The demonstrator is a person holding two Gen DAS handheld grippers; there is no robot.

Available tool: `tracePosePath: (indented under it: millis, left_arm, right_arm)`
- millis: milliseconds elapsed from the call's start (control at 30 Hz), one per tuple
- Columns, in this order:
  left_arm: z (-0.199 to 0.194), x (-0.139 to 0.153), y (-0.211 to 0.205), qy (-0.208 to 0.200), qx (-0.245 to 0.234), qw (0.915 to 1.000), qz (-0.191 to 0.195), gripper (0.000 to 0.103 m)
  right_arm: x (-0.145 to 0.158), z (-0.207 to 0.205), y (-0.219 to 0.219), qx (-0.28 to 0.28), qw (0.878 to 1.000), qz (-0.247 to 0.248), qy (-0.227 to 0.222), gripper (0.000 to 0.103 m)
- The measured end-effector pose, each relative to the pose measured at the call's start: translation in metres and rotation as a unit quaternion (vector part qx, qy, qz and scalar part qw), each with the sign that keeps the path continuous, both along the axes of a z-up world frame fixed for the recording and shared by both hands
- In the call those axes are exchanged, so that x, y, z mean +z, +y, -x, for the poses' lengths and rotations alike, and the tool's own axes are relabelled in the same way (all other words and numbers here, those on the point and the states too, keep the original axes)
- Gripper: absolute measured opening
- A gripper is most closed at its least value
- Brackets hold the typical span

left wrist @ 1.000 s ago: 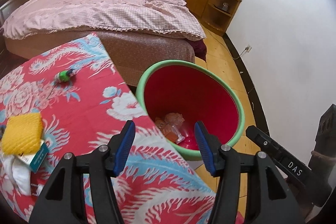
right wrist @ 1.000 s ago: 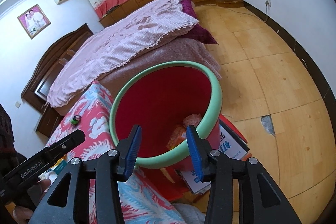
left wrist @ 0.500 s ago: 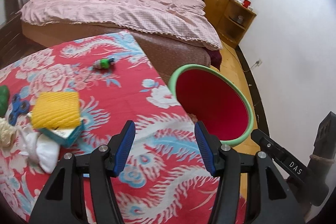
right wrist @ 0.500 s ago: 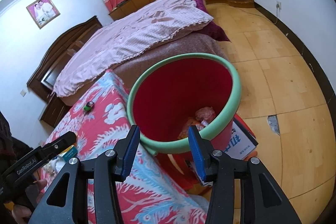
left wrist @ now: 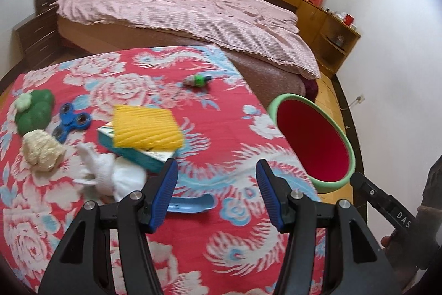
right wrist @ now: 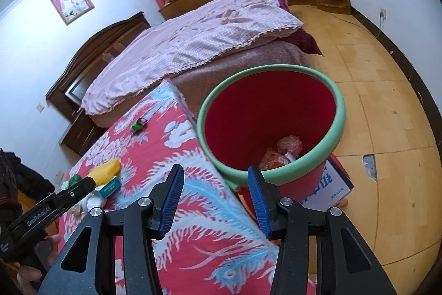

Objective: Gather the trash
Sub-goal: 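Move both open tools back over the bed, then grasp the white sock with the left tool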

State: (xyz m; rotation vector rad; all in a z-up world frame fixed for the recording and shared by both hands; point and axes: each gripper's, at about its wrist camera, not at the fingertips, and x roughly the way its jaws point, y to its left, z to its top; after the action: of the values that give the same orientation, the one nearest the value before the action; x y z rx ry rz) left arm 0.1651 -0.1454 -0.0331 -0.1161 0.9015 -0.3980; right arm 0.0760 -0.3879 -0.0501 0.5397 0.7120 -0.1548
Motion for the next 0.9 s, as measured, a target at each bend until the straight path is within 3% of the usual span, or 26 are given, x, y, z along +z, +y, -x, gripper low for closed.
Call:
tracePosePath:
  millis: [567,900]
  left_arm:
    - [-0.012,-0.027,0.065,0.018,0.091,0.9955,-0.019,0.059]
    - [-0.023,-0.05,0.072,0.042,0.105,0.9929,-0.036,0.059]
  right_arm:
    - [0.0,-0.007,0.022,0.022,1.0,0.006,0.011,0.049]
    - [-0.003,-0.01,0.029,0.032,0.999,0.009,0.019,0.05]
